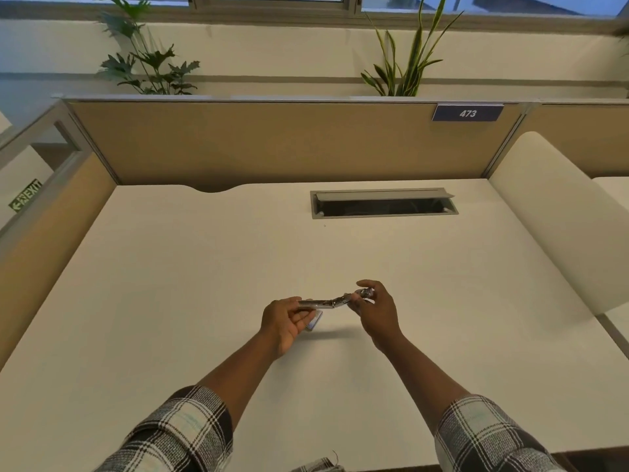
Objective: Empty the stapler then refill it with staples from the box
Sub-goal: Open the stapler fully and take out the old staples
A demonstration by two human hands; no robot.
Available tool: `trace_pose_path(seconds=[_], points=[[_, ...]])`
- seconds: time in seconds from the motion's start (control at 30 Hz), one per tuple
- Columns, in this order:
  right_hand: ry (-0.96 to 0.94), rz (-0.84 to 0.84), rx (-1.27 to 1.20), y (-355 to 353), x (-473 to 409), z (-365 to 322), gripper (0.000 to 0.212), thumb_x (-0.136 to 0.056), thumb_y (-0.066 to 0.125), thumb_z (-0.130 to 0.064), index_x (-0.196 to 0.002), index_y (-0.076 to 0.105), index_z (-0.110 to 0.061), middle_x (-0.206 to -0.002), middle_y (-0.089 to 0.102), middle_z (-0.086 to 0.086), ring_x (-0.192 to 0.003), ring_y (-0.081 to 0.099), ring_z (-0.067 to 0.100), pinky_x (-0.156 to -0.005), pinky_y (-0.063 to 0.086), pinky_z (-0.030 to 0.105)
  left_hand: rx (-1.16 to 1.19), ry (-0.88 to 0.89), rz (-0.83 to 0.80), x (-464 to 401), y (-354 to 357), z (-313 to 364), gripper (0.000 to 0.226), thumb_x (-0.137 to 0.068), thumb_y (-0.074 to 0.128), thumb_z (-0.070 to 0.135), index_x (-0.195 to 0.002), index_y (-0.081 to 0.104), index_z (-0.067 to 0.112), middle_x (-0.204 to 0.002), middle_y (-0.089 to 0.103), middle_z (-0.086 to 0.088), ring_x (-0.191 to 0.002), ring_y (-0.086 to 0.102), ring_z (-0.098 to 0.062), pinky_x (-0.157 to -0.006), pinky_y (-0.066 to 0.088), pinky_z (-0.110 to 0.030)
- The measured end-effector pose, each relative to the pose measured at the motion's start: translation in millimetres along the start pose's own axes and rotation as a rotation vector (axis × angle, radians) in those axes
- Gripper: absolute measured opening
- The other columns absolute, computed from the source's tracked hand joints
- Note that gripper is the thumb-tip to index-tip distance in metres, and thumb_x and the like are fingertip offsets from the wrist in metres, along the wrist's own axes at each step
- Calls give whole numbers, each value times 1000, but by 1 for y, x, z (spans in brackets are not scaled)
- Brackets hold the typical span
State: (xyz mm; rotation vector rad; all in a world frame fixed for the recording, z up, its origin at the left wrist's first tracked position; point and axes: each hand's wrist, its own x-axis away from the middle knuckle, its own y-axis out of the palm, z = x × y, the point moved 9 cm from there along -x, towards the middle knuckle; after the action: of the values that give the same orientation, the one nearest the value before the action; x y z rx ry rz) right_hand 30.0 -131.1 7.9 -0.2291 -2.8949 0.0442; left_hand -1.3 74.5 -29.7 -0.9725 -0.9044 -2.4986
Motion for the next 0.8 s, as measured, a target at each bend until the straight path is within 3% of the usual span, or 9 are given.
trace_pose_path(seconds=[0.1,0.2,0.37,0.53,0.7,0.8], points=[[61,26,-154,-5,-4,5,31,-86,64,3,-109,55,-15,-103,62,21,-97,68,31,-82,58,34,24,-71,-34,-2,-3,-13,13,-87,42,-7,-90,54,-5,-98,64,-31,-78,71,-40,-65,63,-39],[101,46,-238,-7,-8,10,38,-84,68,0,-116,49,-11,-106,65,25,-98,70,34,-84,58,40,-65,-128,-77,-4,-6,-23,24,-77,43,-5,-98,56,-6,-112,66,-30,-93,72,-39,-68,61,-38],[113,2,-248,-1,-11,8,34,-86,66,0,-116,51,-7,-106,65,31,-94,71,35,-86,57,43,-476,-109,-113,5,1,-20,16,-85,52,11,-90,66,4,-94,72,-14,-81,72,-28,-70,55,-32],[70,-50,-142,4,-9,6,31,-87,64,-1,-115,56,-13,-106,64,24,-91,72,32,-86,58,43,-950,-71,-294,10,17,-21,32,-87,46,25,-99,71,10,-87,75,-7,-73,70,-24,-62,46,-25],[67,-120,-69,14,-6,4,34,-87,66,-6,-119,58,-15,-103,69,19,-91,72,29,-85,59,42,-880,-99,-321,13,31,-25,31,-95,41,22,-102,66,4,-87,70,-14,-75,65,-24,-67,51,-30],[56,-147,55,20,-4,0,36,-85,67,-12,-118,55,-19,-99,73,10,-90,72,24,-79,57,35,-806,-97,-319,13,40,-30,35,-98,40,27,-109,62,3,-93,69,-18,-81,67,-28,-73,55,-38]])
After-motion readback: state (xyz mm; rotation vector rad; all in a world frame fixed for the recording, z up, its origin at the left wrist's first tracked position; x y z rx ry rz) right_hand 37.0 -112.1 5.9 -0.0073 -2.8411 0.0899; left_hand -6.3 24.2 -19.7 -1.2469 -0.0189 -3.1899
